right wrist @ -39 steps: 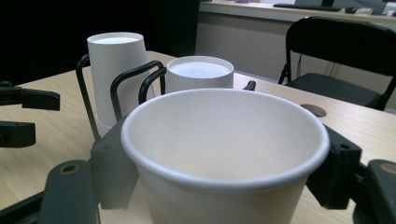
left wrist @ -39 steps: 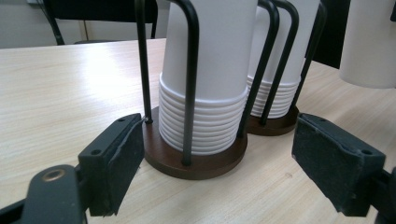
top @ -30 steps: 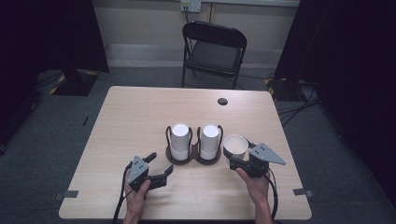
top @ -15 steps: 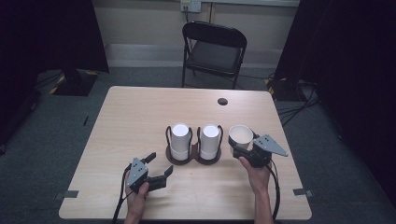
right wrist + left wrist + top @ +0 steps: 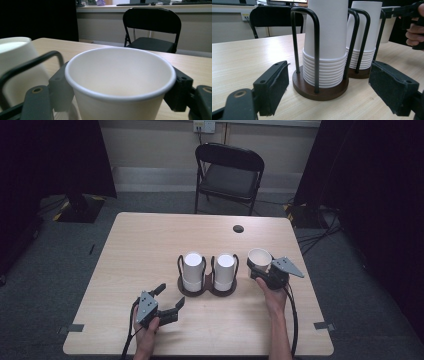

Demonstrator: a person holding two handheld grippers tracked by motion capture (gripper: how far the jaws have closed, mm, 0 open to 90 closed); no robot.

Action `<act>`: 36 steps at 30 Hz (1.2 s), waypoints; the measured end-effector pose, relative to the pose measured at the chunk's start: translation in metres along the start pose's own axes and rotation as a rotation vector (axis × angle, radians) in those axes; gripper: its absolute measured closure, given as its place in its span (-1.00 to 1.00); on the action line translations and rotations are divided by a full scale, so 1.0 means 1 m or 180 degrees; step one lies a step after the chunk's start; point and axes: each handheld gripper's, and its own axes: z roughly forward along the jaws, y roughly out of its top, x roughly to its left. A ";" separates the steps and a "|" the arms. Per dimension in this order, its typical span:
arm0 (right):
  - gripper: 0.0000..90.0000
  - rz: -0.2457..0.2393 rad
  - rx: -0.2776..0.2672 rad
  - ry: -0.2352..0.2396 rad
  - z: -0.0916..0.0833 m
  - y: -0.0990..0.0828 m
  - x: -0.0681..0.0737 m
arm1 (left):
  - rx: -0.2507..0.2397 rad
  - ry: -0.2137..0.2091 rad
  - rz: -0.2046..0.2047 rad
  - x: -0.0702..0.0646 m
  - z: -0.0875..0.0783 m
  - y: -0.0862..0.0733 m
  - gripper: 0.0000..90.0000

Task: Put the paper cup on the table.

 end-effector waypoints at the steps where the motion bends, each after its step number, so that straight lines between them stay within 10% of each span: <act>1: -0.47 -0.0012 0.0022 -0.0036 0.002 -0.001 -0.001 | -0.0002 0.0001 0.0002 0.000 0.000 0.000 -0.64; 23: -0.47 -0.0004 0.0279 -0.0062 0.041 -0.018 -0.013 | -0.0006 0.0008 -0.0045 0.001 0.000 0.000 -0.64; 36: -0.47 -0.0027 0.0298 -0.0062 0.027 -0.028 -0.014 | -0.0014 0.0008 -0.0047 0.001 0.000 0.000 -0.64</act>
